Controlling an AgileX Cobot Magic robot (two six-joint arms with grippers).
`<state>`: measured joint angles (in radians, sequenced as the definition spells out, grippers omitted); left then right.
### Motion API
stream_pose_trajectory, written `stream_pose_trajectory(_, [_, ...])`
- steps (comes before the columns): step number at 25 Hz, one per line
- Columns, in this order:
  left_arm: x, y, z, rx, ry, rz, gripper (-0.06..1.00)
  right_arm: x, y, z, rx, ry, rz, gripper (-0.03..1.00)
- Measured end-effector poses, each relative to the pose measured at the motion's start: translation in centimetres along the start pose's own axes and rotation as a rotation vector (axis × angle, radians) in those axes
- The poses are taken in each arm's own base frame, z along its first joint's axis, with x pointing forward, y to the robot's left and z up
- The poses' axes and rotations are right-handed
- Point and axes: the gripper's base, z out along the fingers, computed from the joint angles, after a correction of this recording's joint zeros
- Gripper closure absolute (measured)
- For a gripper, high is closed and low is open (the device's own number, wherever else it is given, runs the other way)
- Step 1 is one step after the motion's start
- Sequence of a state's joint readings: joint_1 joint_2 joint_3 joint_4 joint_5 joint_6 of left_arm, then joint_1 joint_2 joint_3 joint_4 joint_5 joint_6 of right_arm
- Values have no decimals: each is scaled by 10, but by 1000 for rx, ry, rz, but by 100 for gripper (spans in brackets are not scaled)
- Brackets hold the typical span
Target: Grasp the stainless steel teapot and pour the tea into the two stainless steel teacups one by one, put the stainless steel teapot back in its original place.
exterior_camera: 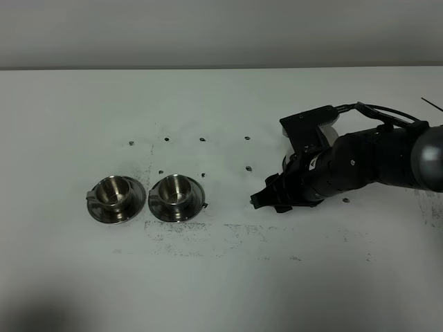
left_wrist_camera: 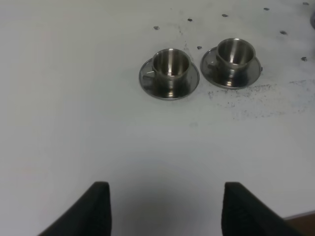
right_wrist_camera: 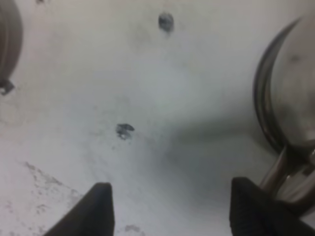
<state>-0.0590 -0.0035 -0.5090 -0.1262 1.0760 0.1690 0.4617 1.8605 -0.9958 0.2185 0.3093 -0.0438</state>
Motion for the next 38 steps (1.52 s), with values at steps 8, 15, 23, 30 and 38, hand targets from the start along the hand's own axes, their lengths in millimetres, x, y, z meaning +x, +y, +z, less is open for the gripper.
stream_pose_trajectory(8, [0,0,0,0,0,0,47,1,-7,0,41,14,15,47])
stream_pose_trajectory(15, [0,0,0,0,0,0,47,4,-12,-1,96,47,28,48])
stream_pose_trajectory(23, [0,0,0,0,0,0,47,7,-19,-2,175,78,19,49])
stream_pose_trajectory(30, [0,0,0,0,0,0,47,10,-21,-9,224,119,16,49])
stream_pose_trajectory(38, [0,0,0,0,0,0,47,-9,-3,-67,163,223,-53,49])
